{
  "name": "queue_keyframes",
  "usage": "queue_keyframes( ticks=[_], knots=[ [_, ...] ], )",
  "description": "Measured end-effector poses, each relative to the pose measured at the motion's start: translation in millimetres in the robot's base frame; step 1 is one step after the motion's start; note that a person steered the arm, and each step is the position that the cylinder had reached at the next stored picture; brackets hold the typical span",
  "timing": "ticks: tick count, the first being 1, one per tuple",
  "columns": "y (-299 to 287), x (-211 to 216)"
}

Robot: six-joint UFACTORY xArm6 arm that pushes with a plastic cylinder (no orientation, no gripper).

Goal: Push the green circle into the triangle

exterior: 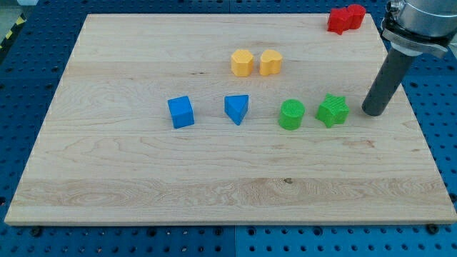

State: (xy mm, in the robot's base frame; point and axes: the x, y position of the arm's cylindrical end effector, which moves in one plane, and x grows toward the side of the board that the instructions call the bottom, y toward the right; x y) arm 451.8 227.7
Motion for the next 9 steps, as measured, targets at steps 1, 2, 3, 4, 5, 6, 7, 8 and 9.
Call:
queue_keyframes(
  ticks=[1, 2, 3, 4, 5, 6, 7, 8, 9],
  knots=[
    [0.0, 12.1],
    [0.0, 24.6],
    [0.0, 30.1],
    [-3.2, 29.6],
    [-32.5, 22.0],
    [-57.0, 18.2],
    [-82.5, 18.4],
    [-133.3, 16.7],
    [-181.1, -2.0]
  ],
)
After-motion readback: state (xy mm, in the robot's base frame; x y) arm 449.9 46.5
